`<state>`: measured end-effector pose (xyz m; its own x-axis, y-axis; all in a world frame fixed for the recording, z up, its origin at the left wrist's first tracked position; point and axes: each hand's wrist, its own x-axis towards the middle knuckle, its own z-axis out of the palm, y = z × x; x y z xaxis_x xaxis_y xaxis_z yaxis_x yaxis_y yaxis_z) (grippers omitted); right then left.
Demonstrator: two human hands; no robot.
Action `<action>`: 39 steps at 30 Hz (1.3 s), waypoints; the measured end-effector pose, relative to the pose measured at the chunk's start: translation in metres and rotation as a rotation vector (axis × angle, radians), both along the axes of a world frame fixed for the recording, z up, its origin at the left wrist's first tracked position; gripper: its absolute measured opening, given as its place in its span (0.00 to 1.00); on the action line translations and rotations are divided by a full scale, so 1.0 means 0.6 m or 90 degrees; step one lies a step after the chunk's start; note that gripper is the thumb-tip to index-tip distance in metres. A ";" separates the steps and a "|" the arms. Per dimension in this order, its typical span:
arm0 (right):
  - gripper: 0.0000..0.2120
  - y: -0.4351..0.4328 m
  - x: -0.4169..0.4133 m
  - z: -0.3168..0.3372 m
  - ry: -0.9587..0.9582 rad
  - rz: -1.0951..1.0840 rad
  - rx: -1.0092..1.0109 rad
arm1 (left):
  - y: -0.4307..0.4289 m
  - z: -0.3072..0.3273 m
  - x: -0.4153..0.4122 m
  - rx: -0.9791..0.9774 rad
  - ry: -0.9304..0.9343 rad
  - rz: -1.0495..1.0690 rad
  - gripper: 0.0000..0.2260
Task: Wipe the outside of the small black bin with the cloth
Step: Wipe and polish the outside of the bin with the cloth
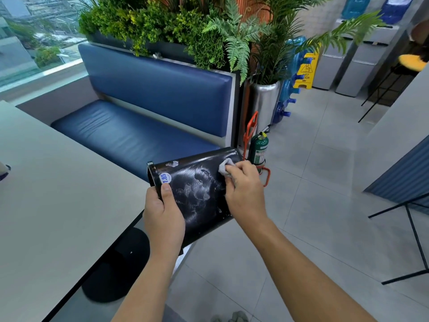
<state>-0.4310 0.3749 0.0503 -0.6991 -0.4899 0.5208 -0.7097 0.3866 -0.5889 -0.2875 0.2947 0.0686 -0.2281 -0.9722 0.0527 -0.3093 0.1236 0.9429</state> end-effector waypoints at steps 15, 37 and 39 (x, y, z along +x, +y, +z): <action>0.08 0.013 -0.015 -0.020 -0.012 0.025 -0.030 | -0.001 -0.001 -0.004 -0.013 -0.020 0.013 0.16; 0.07 0.034 -0.047 -0.006 -0.029 -0.042 -0.029 | -0.011 0.003 -0.018 -0.024 0.011 0.022 0.16; 0.08 0.035 -0.002 -0.015 -0.019 0.020 -0.012 | -0.014 0.005 -0.021 -0.027 0.006 0.021 0.15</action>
<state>-0.4323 0.3961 0.0413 -0.6991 -0.5019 0.5093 -0.7031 0.3529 -0.6173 -0.3000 0.2861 0.0716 -0.1949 -0.9761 0.0966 -0.3052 0.1540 0.9398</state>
